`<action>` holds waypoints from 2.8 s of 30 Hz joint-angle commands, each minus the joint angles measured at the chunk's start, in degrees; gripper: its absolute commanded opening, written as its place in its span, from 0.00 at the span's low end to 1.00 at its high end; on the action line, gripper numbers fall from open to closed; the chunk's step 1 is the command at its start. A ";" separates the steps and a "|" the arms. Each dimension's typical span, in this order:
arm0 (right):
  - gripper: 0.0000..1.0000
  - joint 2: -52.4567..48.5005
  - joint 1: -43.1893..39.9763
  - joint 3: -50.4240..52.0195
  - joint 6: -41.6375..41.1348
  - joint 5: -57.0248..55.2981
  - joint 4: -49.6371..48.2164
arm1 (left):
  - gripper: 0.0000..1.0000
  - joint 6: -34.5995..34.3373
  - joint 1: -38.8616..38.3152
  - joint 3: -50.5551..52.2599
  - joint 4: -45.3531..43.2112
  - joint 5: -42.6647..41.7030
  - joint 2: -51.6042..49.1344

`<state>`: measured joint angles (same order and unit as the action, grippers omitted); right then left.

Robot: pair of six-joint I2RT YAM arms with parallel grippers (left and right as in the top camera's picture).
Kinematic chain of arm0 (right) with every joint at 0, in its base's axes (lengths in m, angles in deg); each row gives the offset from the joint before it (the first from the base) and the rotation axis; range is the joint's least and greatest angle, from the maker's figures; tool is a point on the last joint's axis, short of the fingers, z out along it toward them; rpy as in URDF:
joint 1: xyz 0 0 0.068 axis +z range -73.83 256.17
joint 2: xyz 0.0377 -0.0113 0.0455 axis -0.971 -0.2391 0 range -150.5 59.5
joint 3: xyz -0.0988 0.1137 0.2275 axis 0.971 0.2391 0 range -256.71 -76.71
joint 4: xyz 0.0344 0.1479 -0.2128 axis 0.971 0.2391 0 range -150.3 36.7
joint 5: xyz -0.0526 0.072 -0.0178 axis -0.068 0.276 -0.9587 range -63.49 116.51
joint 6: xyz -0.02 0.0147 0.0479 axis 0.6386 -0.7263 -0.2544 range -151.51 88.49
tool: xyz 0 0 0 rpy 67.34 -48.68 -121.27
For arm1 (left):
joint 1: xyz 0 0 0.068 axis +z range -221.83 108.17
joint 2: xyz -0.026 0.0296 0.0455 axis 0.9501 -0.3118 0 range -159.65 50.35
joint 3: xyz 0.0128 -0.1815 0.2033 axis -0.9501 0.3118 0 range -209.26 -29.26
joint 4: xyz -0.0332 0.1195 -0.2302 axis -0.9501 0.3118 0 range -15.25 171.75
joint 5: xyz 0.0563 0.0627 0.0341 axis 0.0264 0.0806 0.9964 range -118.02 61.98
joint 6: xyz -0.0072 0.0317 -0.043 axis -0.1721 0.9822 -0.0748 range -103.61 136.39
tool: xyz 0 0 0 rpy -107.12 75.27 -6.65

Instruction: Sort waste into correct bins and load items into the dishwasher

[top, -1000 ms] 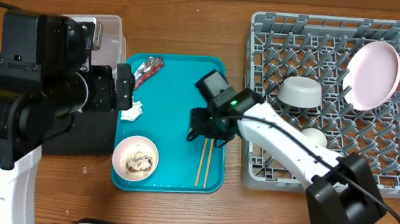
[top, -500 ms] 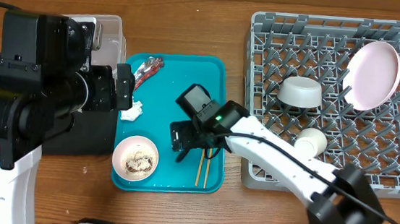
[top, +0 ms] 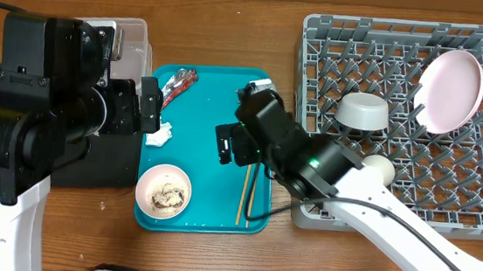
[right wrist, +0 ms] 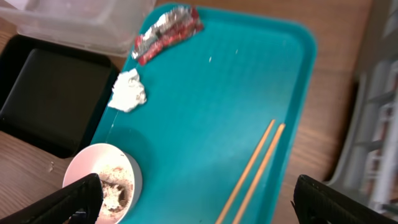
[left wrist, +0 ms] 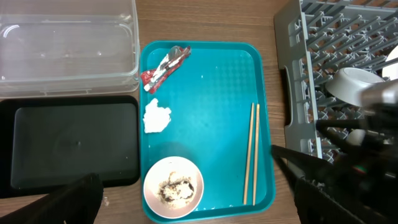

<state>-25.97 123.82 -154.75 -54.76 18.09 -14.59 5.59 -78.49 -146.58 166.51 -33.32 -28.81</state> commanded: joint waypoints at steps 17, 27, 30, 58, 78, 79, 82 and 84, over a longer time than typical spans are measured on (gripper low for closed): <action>1.00 22.47 -0.15 -1.60 10.01 -6.99 3.63 | 1.00 -1.01 -0.11 -0.44 -0.09 0.42 -0.24; 1.00 28.83 -0.15 -1.60 9.97 -20.39 8.00 | 1.00 -0.98 -0.11 -0.44 -0.09 0.42 -0.24; 1.00 33.77 -0.15 -1.55 9.99 -24.11 8.04 | 1.00 -0.98 -0.11 -0.44 -0.09 0.42 -0.24; 1.00 71.23 -28.76 63.45 9.73 2.58 -39.93 | 1.00 -0.98 -0.11 -0.44 -0.09 0.42 -0.24; 1.00 85.31 -28.55 77.57 9.77 2.67 -41.40 | 1.00 -1.01 -0.11 -0.44 -0.09 0.42 -0.24; 1.00 85.31 -28.48 77.57 9.77 2.80 -41.59 | 1.00 -1.01 -0.11 -0.44 -0.09 0.44 -0.24; 1.00 85.31 -28.50 77.57 9.77 2.75 -41.57 | 1.00 -0.98 -0.11 -0.44 -0.09 0.42 -0.24; 1.00 85.31 -28.50 77.57 9.77 2.78 -41.57 | 1.00 -1.01 -0.11 -0.44 -0.09 0.42 -0.24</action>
<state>58.66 95.32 -77.77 -44.99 20.49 -55.81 5.59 -78.49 -146.58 166.51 -33.32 -28.85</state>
